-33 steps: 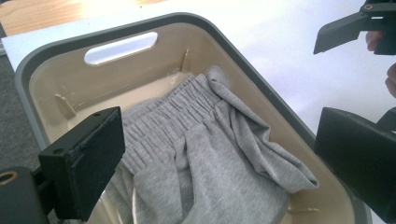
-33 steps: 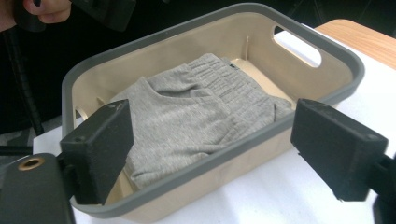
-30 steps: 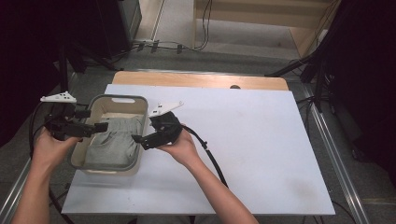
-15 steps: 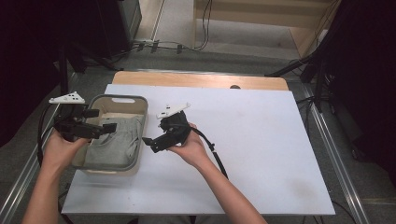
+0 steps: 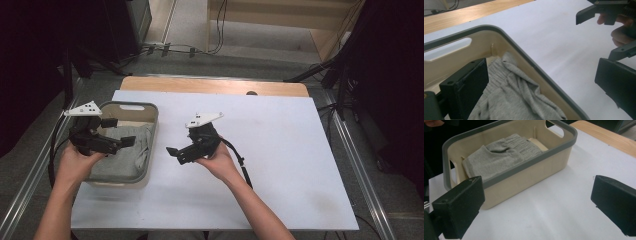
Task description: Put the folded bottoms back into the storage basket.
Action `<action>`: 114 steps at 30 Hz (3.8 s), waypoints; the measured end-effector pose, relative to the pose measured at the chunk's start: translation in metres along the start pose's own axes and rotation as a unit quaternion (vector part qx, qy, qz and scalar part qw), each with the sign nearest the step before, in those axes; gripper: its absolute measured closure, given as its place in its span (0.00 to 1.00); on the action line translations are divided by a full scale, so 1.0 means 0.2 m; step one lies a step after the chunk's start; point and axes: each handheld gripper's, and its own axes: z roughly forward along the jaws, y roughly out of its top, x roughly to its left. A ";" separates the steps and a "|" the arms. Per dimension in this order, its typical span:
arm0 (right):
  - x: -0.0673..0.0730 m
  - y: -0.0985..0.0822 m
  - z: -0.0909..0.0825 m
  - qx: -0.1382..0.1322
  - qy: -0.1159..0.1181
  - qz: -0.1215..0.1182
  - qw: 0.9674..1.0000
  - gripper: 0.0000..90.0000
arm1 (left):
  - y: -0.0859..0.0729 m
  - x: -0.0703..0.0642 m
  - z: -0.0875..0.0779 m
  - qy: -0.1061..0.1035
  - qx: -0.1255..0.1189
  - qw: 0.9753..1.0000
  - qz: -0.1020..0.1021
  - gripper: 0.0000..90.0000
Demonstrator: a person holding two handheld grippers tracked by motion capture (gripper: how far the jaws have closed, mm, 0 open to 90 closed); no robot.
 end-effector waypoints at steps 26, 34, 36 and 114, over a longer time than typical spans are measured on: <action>-0.06 -0.09 -0.20 -0.028 -0.016 0.005 0.999 0.00 | 0.10 -0.17 0.11 -0.042 -0.052 0.997 0.036 0.00; -0.09 -0.12 -0.26 -0.033 -0.022 0.011 0.999 0.00 | 0.09 -0.22 0.08 -0.004 -0.034 0.998 0.046 0.00; -0.10 -0.13 -0.27 -0.037 -0.023 0.010 0.999 0.00 | 0.08 -0.24 0.06 0.006 -0.031 0.998 0.052 0.00; -0.17 -0.56 -0.81 -0.073 -0.074 -0.009 0.995 0.00 | -0.11 -0.45 0.25 -0.058 -0.073 0.992 0.084 0.00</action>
